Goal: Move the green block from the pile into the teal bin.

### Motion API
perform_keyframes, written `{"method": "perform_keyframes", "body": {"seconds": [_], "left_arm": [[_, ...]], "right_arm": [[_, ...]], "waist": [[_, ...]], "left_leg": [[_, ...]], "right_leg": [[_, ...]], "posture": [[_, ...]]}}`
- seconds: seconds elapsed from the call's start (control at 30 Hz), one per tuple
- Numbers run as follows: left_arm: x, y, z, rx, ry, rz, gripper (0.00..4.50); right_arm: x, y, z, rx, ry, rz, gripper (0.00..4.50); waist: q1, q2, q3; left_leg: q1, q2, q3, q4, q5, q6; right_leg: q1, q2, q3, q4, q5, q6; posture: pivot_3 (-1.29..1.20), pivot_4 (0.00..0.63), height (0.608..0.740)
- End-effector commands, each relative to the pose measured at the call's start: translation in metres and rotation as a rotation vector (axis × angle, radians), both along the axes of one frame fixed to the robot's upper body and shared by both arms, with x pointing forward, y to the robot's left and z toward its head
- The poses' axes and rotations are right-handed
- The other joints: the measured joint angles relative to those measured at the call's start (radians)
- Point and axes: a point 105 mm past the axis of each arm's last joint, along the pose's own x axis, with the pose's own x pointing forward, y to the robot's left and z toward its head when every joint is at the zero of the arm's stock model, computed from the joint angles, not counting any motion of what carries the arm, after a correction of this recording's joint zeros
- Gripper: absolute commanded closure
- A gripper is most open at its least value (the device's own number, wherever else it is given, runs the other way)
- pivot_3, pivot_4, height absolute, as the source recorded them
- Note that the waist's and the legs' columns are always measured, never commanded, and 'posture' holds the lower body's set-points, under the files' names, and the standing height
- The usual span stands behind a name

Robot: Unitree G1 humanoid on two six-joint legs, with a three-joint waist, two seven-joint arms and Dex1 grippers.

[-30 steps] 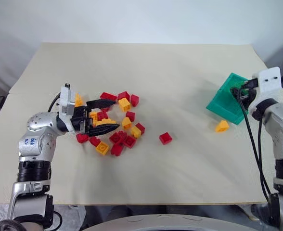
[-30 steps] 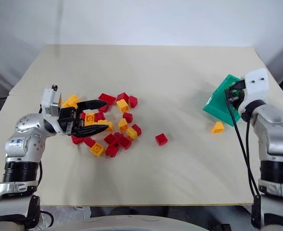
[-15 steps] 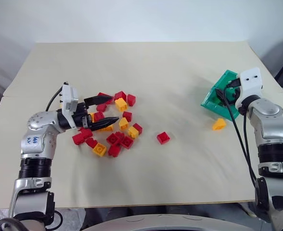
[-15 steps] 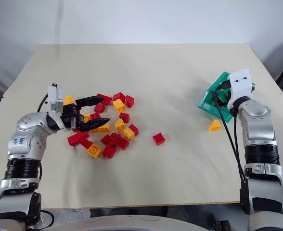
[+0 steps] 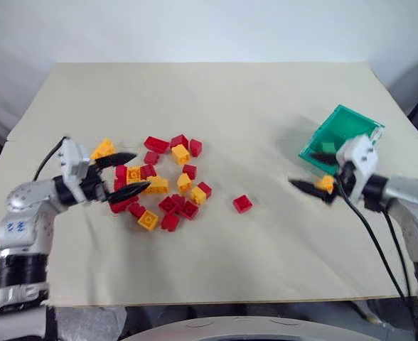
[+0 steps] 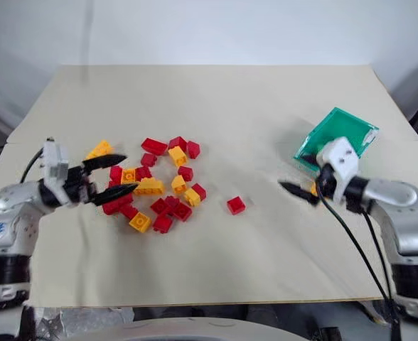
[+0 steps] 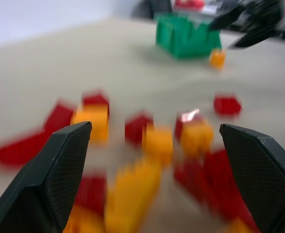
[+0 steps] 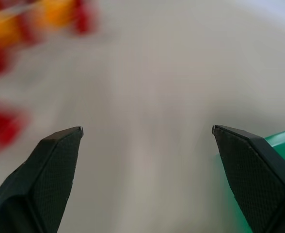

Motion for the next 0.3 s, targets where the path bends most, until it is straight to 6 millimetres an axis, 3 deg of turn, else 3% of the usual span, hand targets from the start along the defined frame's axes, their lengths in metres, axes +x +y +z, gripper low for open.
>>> {"method": "perform_keyframes", "body": {"seconds": [0.03, 0.17, 0.3], "left_arm": [[-0.013, 0.026, 0.011, -0.008, -0.038, 0.056, 0.00], [-0.020, 0.045, 0.007, -0.009, -0.026, 0.137, 0.00], [-0.028, 0.049, 0.005, 0.024, -0.060, 0.151, 0.00]], "right_arm": [[-0.007, -0.007, 0.001, -0.048, -0.020, 0.108, 0.03], [-0.005, -0.011, -0.012, -0.074, 0.000, 0.149, 0.03], [0.003, -0.003, -0.013, -0.024, -0.031, 0.163, 0.03]], "waist": [[0.000, 0.000, 0.000], [0.000, 0.000, 0.000], [0.000, 0.000, 0.000]], "left_leg": [[0.001, 0.000, 0.000, 0.000, 0.000, 0.000], [0.003, 0.000, 0.001, 0.001, 0.000, 0.000], [0.004, 0.001, 0.001, 0.000, 0.000, -0.001]], "right_leg": [[0.000, 0.000, 0.000, 0.000, 0.000, 0.000], [0.001, -0.001, 0.002, 0.002, 0.002, -0.001], [0.001, -0.002, 0.003, 0.002, 0.002, -0.002]], "posture": [[0.00, 0.150, 0.740], [0.00, 0.150, 0.740], [0.00, 0.150, 0.740]]}}
